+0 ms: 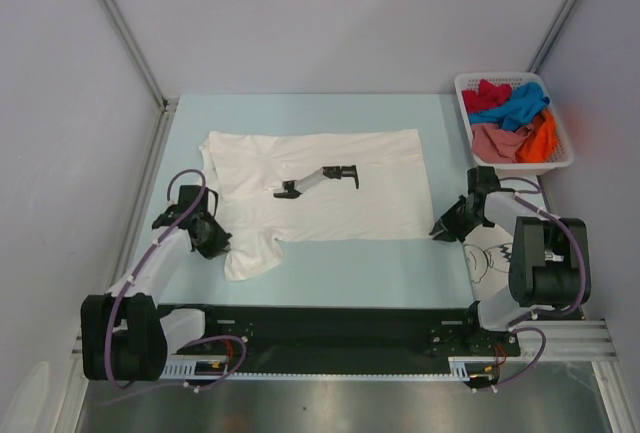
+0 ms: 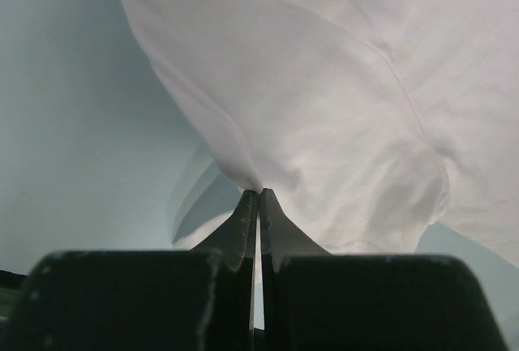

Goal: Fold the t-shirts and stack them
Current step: Fold the tshirt

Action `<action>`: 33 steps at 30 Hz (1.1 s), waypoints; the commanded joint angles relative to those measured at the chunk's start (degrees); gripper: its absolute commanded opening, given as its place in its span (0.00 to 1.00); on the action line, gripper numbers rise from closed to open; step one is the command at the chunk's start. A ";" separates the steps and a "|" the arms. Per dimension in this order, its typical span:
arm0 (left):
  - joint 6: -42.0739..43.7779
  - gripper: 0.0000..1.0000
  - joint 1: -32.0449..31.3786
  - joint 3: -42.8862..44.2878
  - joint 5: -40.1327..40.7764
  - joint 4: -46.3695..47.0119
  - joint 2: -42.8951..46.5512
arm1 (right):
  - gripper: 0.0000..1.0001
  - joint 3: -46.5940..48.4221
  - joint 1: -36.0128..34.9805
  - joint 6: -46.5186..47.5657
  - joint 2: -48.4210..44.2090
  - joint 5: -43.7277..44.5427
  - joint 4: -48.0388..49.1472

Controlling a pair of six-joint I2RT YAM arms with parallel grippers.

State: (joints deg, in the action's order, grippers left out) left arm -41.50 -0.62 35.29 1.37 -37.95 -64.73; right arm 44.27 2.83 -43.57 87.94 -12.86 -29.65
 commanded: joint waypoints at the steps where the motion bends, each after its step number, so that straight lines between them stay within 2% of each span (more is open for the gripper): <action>1: 0.89 0.00 -0.43 2.24 0.83 0.08 1.80 | 0.19 -0.33 -0.63 -0.11 3.46 5.21 0.73; 3: 0.72 0.00 -0.43 2.68 1.18 -0.72 2.41 | 0.04 -0.06 -0.63 0.33 4.08 5.48 -0.57; 5: 0.63 0.00 -0.43 3.21 1.88 -1.76 2.94 | 0.00 -0.15 -0.72 1.55 3.47 5.83 -1.63; 10: 2.81 0.00 -0.43 5.93 1.80 -3.18 4.35 | 0.00 1.42 -1.59 5.24 1.09 5.40 -3.92; 19: 5.72 0.00 -0.52 16.11 0.57 -2.74 1.37 | 0.00 17.67 -4.76 11.58 7.50 4.96 -9.81; 24: 7.39 0.00 -0.52 26.56 0.83 -0.28 -7.59 | 0.00 26.20 -4.41 12.98 12.51 5.30 -11.04; 30: 8.80 0.00 -0.26 39.14 1.01 0.95 -21.54 | 0.00 38.68 -3.27 13.07 22.35 3.99 -12.80; 33: 9.24 0.01 0.45 44.94 0.92 1.04 -25.79 | 0.00 46.04 -3.36 13.69 27.87 3.90 -14.29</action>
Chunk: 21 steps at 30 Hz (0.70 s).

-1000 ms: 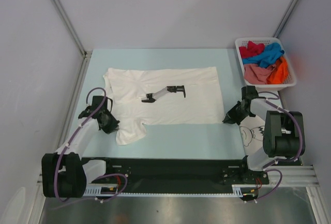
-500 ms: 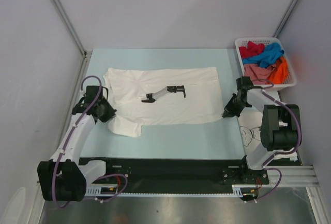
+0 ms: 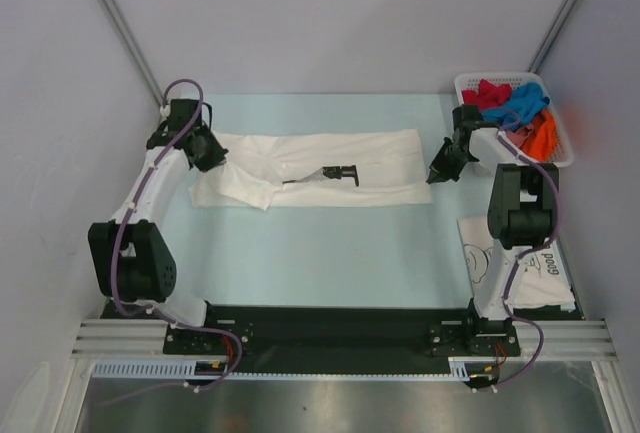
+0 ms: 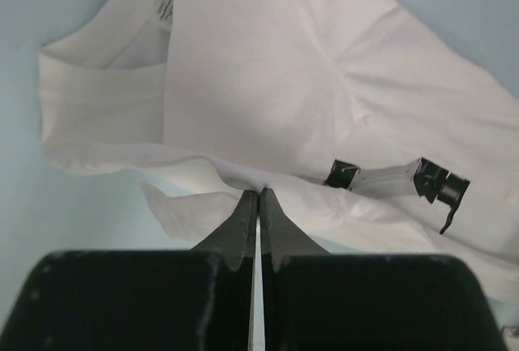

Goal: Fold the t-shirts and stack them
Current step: Fold the tshirt

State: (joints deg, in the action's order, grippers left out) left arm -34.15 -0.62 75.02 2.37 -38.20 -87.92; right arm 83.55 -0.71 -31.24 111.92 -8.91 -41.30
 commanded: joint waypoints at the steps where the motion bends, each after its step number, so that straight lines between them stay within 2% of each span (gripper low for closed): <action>1: 1.81 0.00 0.45 7.57 -0.26 1.45 -4.96 | 0.00 8.37 0.18 1.36 5.14 -0.15 -3.17; 9: 2.69 0.00 4.40 18.92 -1.32 0.84 -14.91 | 0.00 20.15 0.27 1.01 12.88 -1.90 -6.33; 17: 2.77 0.00 5.98 20.42 -1.84 0.75 -18.60 | 0.00 26.90 0.27 0.92 17.88 -3.31 -8.09; 21: 2.78 0.00 5.98 20.95 -5.09 0.75 -21.24 | 0.00 30.09 1.77 0.31 20.88 -4.98 -9.33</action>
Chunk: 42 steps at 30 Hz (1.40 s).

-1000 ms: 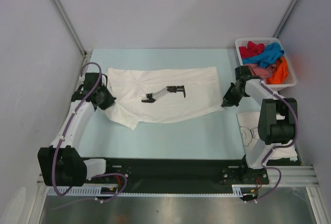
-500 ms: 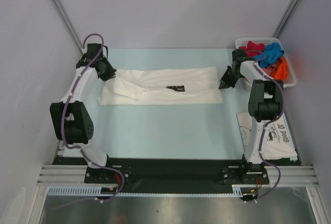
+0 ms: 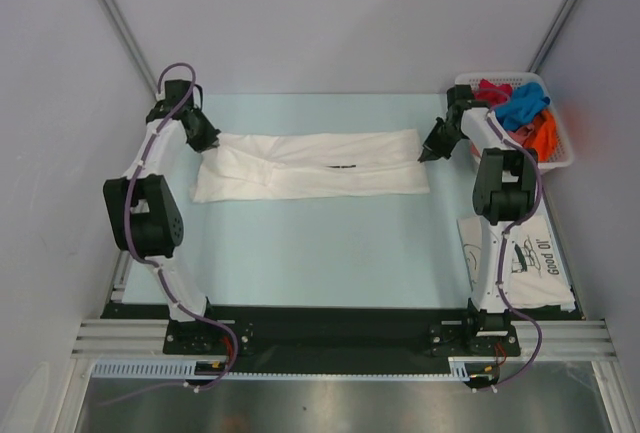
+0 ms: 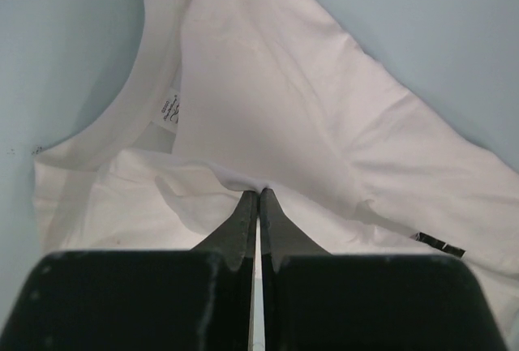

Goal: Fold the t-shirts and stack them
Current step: Fold the tshirt

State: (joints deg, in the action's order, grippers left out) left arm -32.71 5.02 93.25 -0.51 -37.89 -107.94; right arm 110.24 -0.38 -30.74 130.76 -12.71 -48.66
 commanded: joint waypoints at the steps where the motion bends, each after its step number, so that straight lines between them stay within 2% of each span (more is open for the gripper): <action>1: 1.24 0.01 0.26 2.72 -2.21 0.53 -1.48 | 0.00 3.67 1.26 -0.28 2.30 -1.09 -1.96; 14: 1.86 0.00 0.26 5.36 -1.42 1.06 -6.05 | 0.00 5.52 1.70 -0.20 5.03 0.23 -1.78; 30: 3.18 0.00 0.35 16.95 -4.50 -0.25 -15.98 | 0.00 5.43 2.58 0.51 5.91 1.46 -2.40; 39: 4.05 0.00 0.78 19.42 -4.06 -2.09 -19.76 | 0.00 6.31 2.84 0.33 7.05 1.46 -2.31; 41: 5.19 0.01 0.87 19.77 -3.18 -3.15 -19.94 | 0.05 7.18 2.93 1.03 7.32 1.72 -2.49; 42: 5.81 0.05 0.96 20.38 -1.61 -5.16 -19.68 | 0.09 7.97 3.19 1.47 7.40 1.98 -2.75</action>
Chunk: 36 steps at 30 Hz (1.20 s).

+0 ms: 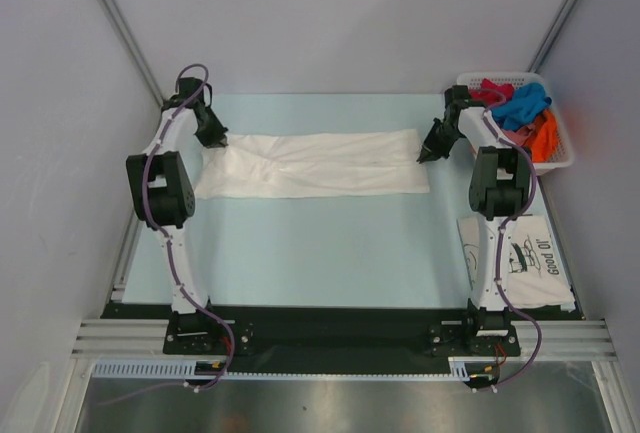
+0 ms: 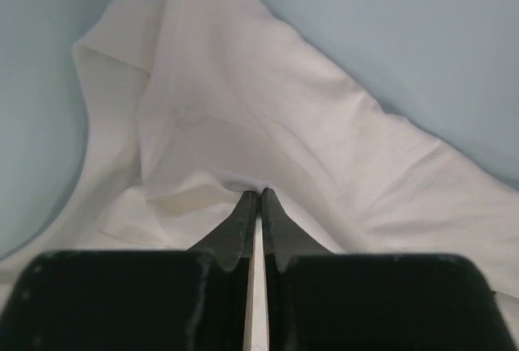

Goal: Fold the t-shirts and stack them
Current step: Fold the tshirt

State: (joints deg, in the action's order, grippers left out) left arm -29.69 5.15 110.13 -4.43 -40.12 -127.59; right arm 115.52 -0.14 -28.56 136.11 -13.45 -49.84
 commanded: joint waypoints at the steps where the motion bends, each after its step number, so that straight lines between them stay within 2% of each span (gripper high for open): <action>1: 3.41 0.09 1.35 4.04 6.23 -4.43 0.15 | 0.13 3.65 3.04 -0.10 2.14 3.34 -2.18; 2: 4.72 0.21 1.62 4.65 8.62 -5.92 0.41 | 0.19 5.83 3.22 1.03 2.14 4.91 -3.84; 5: 6.92 0.43 3.28 5.28 14.25 -11.20 3.13 | 0.26 8.92 3.31 3.15 0.39 7.64 -7.27; 8: 7.81 0.55 3.47 -0.16 14.54 -11.48 11.37 | 0.34 9.99 2.43 6.22 -4.08 10.37 -9.39; 9: 7.55 0.56 3.38 -4.53 13.14 -10.08 13.66 | 0.34 8.42 2.08 7.01 -5.41 10.38 -9.39; 11: 5.54 0.55 3.29 -9.38 7.19 -8.23 19.82 | 0.40 5.60 0.67 6.85 -7.87 8.29 -8.43; 13: 3.77 0.52 3.03 -17.11 1.91 -4.20 23.85 | 0.41 -0.11 -1.68 5.53 -10.86 5.64 -5.98; 14: 2.55 0.45 2.68 -19.75 -0.99 -2.35 24.40 | 0.41 -2.30 -2.66 5.09 -11.57 2.59 -4.75; 15: 2.01 0.42 2.50 -24.39 -5.29 1.32 24.84 | 0.41 -4.15 -3.54 4.48 -12.10 0.90 -3.52; 18: 0.16 0.33 2.06 -28.20 -10.33 3.90 22.39 | 0.41 -7.33 -6.45 2.81 -10.79 -4.29 -1.05; 20: 1.47 0.32 1.53 -28.56 -9.20 4.34 19.42 | 0.36 -8.56 -7.24 1.49 -9.56 -6.84 1.06; 24: 3.15 0.29 3.02 -29.17 -5.60 3.12 14.84 | 0.29 -9.53 -5.76 2.19 -7.80 -5.97 1.59; 36: 6.40 0.30 9.70 -32.08 2.14 0.57 12.27 | 0.29 -24.80 -0.56 6.05 -11.57 -0.44 4.67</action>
State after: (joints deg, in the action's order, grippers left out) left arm -26.83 12.86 79.88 -10.24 -37.93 -114.87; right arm 95.29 -0.82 -25.39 125.99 -20.38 -44.66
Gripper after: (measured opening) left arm 0.296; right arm 0.289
